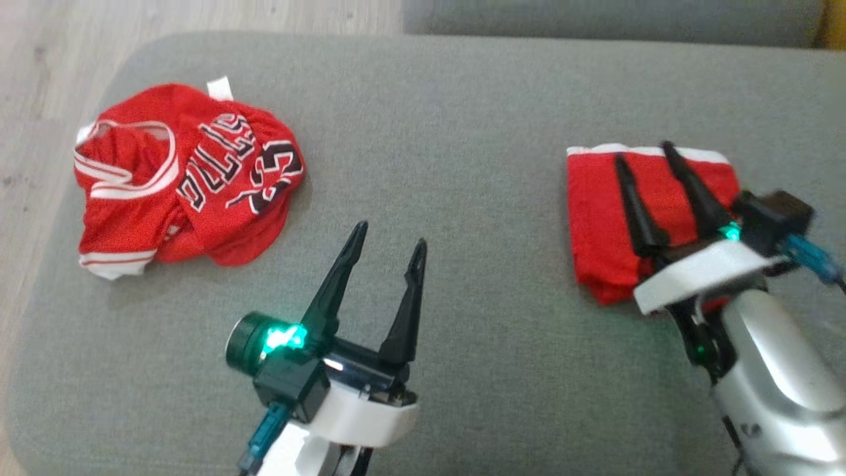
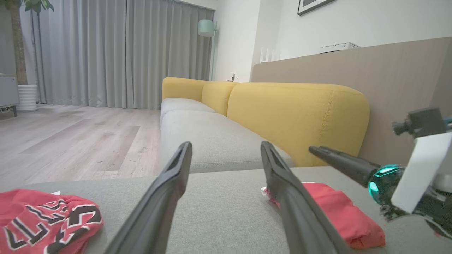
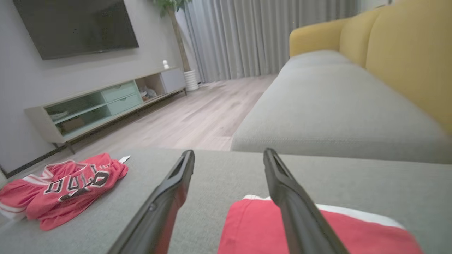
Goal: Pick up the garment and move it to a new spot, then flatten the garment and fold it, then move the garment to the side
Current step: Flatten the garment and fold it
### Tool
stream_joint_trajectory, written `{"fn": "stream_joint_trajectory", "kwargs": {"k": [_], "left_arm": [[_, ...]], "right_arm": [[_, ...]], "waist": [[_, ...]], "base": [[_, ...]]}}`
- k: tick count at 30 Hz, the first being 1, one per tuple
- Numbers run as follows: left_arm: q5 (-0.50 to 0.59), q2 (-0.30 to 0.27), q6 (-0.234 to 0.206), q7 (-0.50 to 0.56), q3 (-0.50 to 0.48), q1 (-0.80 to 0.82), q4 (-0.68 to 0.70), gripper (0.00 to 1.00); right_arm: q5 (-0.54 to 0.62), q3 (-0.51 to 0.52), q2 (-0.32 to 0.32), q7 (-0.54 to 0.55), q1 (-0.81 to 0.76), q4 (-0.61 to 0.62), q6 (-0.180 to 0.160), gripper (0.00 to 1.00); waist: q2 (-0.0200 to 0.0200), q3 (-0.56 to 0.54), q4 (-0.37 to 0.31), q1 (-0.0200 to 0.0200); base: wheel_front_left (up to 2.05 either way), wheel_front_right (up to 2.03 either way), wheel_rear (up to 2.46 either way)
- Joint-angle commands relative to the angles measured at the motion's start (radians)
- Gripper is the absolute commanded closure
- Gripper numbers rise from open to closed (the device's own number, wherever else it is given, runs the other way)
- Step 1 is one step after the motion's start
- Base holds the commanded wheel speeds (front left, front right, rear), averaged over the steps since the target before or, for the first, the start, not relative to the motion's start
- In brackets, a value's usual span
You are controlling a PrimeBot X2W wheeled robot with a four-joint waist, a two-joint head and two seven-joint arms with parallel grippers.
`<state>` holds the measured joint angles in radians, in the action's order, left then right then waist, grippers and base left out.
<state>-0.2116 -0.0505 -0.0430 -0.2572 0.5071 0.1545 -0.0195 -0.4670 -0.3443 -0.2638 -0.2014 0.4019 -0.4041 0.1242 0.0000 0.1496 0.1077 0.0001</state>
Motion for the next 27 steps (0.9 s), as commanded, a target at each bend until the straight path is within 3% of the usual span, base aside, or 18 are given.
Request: {"fn": "stream_joint_trajectory", "kwargs": {"k": [1, 5, 10, 15, 27], "left_arm": [[0.0, 0.0, -0.006, -0.005, -0.042, -0.002, 0.026, 0.0], [-0.01, 0.0, -0.03, -0.005, -0.091, -0.055, 0.009, 0.0], [-0.008, 0.0, -0.061, -0.005, -0.161, -0.131, -0.033, 0.0], [0.004, 0.0, -0.079, -0.005, -0.222, -0.184, -0.073, 0.0], [0.015, 0.0, -0.067, -0.005, -0.27, -0.231, -0.115, 0.0]], "right_arm": [[0.01, -0.005, -0.012, -0.02, -0.018, 0.027, 0.007, 0.0], [0.046, 0.035, -0.025, -0.058, -0.117, 0.065, 0.007, 0.0], [0.103, 0.186, 0.032, -0.06, -0.308, 0.216, 0.007, 0.0], [0.18, 0.252, 0.075, -0.06, -0.452, 0.261, 0.007, 0.0], [0.271, 0.282, 0.121, -0.06, -0.523, 0.252, 0.007, 0.0]], "waist": [[0.0, -0.032, -0.01, -0.0001], [0.0, -0.108, -0.031, -0.0001], [0.0, -0.183, -0.05, -0.0001], [0.0, -0.223, -0.063, -0.0001], [0.0, -0.246, -0.08, -0.0001]], "base": [[0.0, 0.0, 0.0], [0.0, 0.0, 0.0], [0.0, 0.0, 0.0], [0.0, 0.0, 0.0], [0.0, 0.0, 0.0]]}}
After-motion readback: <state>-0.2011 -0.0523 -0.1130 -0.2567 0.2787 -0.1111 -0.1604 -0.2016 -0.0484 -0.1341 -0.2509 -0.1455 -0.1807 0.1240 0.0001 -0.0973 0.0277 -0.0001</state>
